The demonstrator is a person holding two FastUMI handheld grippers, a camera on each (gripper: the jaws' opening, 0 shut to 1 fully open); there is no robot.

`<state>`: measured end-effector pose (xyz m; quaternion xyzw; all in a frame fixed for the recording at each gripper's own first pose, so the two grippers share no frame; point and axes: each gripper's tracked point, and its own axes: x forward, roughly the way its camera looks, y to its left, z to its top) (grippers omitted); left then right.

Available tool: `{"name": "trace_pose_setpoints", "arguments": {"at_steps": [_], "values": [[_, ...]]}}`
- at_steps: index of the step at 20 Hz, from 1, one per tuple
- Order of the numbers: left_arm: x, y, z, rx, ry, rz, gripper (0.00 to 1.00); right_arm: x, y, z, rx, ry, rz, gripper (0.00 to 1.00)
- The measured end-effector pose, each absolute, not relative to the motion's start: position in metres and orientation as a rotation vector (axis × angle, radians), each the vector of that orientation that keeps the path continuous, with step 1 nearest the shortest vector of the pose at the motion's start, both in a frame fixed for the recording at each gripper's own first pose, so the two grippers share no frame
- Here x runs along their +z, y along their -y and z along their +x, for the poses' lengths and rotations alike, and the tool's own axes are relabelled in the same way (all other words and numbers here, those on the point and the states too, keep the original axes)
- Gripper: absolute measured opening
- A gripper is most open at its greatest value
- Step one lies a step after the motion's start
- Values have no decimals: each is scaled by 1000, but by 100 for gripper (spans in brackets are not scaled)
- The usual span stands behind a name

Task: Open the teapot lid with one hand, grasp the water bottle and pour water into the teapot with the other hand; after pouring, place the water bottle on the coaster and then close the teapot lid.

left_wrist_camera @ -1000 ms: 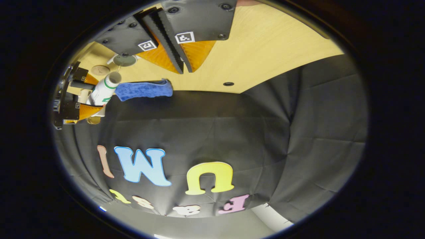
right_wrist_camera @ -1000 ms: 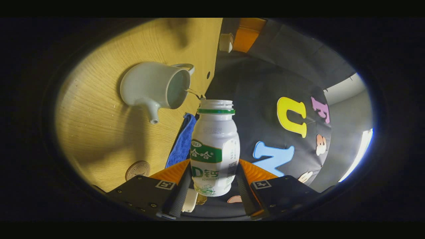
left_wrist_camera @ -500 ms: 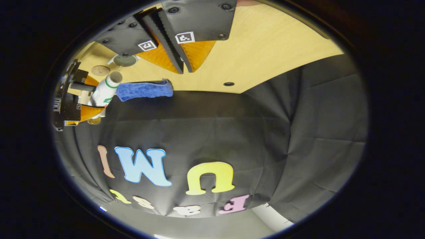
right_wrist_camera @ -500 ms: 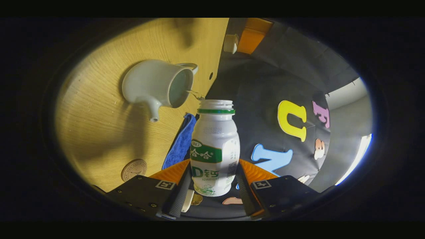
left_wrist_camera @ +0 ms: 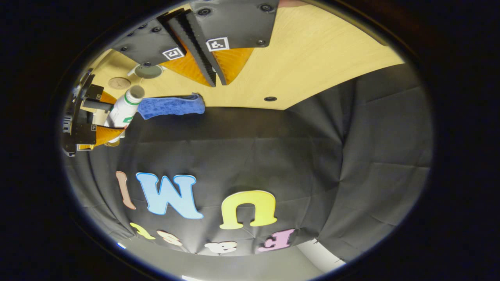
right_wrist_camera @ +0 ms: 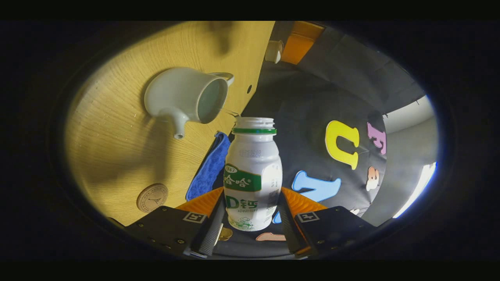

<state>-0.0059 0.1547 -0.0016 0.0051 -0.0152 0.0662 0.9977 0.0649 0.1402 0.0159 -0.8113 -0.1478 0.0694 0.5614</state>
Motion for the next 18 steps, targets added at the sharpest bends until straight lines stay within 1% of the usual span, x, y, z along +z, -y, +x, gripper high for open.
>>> {"name": "trace_pose_setpoints", "arguments": {"at_steps": [18], "values": [[-3, -153, -6, 129, 26, 15, 8, 24, -144, 66, 158, 394, -1989, 69]]}}
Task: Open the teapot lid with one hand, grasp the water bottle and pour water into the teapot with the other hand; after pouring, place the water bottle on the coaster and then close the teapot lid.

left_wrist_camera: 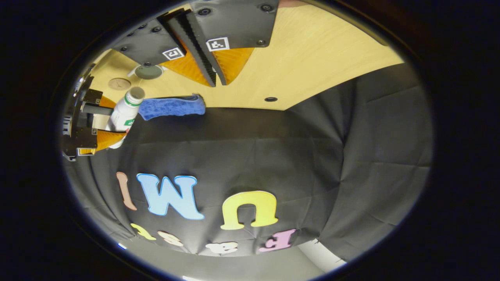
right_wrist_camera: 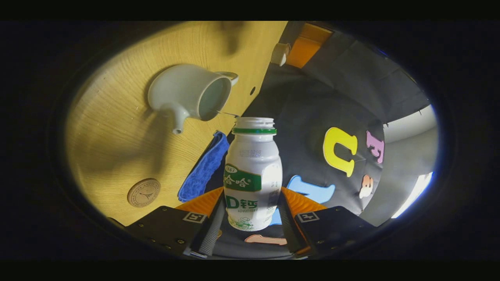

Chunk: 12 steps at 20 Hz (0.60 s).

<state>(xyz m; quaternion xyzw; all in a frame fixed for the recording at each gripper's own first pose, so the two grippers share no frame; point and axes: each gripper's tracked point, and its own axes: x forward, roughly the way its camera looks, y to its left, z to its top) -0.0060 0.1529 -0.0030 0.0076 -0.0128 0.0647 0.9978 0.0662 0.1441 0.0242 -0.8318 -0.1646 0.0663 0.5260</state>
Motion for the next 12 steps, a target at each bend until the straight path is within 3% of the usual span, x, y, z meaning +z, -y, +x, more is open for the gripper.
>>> {"name": "trace_pose_setpoints", "arguments": {"at_steps": [1, 4, 5, 6, 9, 10, 12], "values": [[-3, -153, -6, 129, 25, 16, 100, 24, -144, 65, 157, 399, -1995, 69], [-3, -154, -6, 127, 24, 17, 100, 24, -145, 65, 156, 413, -2009, 69], [-4, -153, -6, 126, 24, 17, 8, 24, -147, 65, 155, 422, -2017, 69], [-3, -152, -6, 126, 24, 17, 100, 25, -147, 64, 156, 433, -2028, 69], [-4, -152, -6, 124, 25, 19, 100, 28, -150, 63, 150, 463, -2060, 69], [-4, -152, -6, 123, 24, 19, 8, 29, -151, 63, 148, 474, -2066, 69], [-4, -151, -6, 121, 23, 20, 8, 30, -152, 63, 145, 492, -2079, 69]]}}
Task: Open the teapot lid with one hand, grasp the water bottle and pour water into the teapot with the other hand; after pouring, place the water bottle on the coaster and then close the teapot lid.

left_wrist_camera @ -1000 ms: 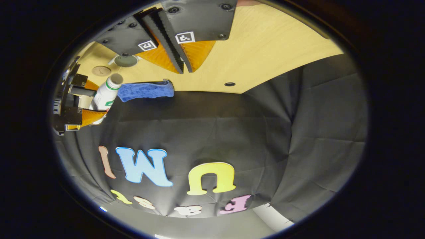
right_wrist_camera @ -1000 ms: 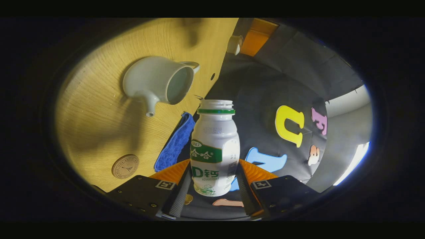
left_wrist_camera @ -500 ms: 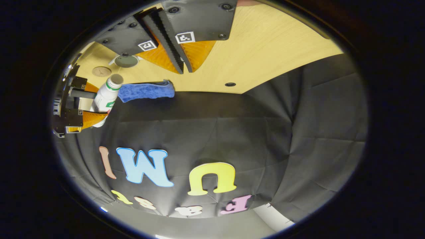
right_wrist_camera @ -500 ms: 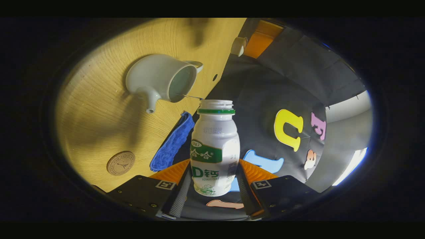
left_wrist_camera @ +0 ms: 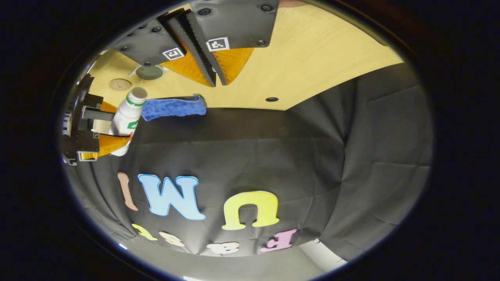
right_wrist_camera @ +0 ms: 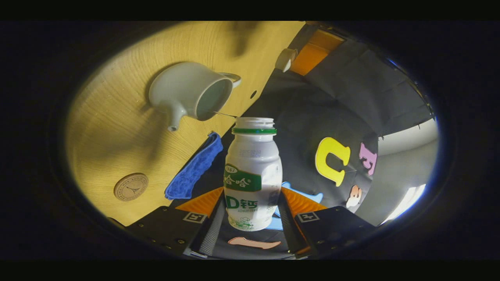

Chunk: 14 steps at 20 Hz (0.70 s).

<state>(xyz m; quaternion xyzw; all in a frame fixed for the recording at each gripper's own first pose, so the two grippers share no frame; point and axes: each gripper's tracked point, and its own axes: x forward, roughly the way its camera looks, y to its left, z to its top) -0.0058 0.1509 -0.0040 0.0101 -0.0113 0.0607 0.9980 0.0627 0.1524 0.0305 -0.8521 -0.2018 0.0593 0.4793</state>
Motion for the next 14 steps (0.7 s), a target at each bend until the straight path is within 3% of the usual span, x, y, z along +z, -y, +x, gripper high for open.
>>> {"name": "trace_pose_setpoints", "arguments": {"at_steps": [7, 14], "values": [[-6, -149, -6, 115, 19, 23, 8, 35, -159, 59, 135, 553, -2115, 69], [-5, -150, -6, 114, 19, 23, 8, 16, -150, 59, 191, 455, -1982, 69]]}}
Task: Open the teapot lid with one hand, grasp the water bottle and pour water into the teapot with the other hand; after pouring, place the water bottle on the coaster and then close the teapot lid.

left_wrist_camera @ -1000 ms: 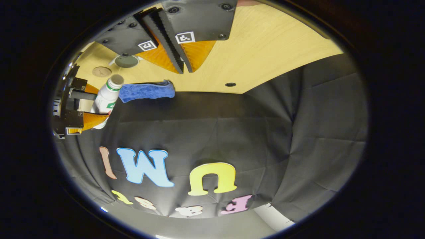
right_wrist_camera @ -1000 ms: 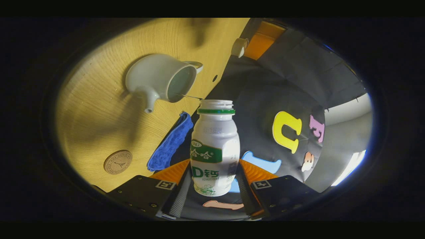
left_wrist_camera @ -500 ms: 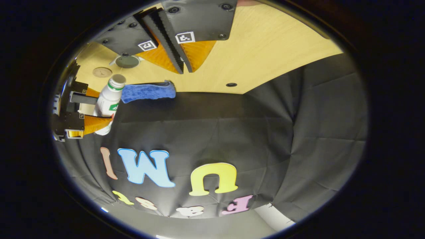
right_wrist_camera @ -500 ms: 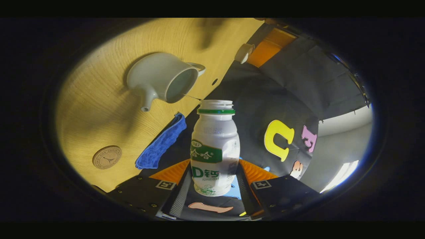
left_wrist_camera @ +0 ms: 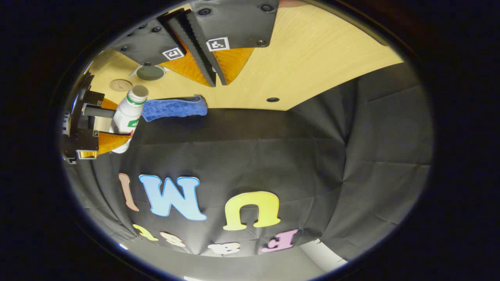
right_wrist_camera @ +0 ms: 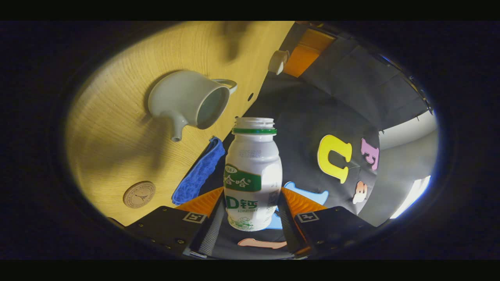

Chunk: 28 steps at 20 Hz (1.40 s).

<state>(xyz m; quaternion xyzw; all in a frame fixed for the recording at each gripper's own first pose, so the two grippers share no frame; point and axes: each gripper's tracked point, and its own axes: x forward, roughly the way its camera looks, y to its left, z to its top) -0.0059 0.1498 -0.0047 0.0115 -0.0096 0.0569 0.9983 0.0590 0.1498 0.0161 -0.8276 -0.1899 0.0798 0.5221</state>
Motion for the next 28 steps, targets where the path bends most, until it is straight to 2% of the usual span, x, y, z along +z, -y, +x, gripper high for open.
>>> {"name": "trace_pose_setpoints", "arguments": {"at_steps": [11, 12, 24, 28], "values": [[-2, -145, -6, 101, 26, 22, 8, 3, -130, 55, 218, 258, -1543, 69], [-3, -144, -6, 100, 27, 24, 8, 3, -127, 54, 210, 236, -1486, 71], [3, -126, -5, 56, 41, 35, 8, -7, -78, 54, 134, 2, -902, 69], [7, -107, -2, 20, 46, 35, 8, -8, -66, 44, 129, -29, -777, 69]]}}
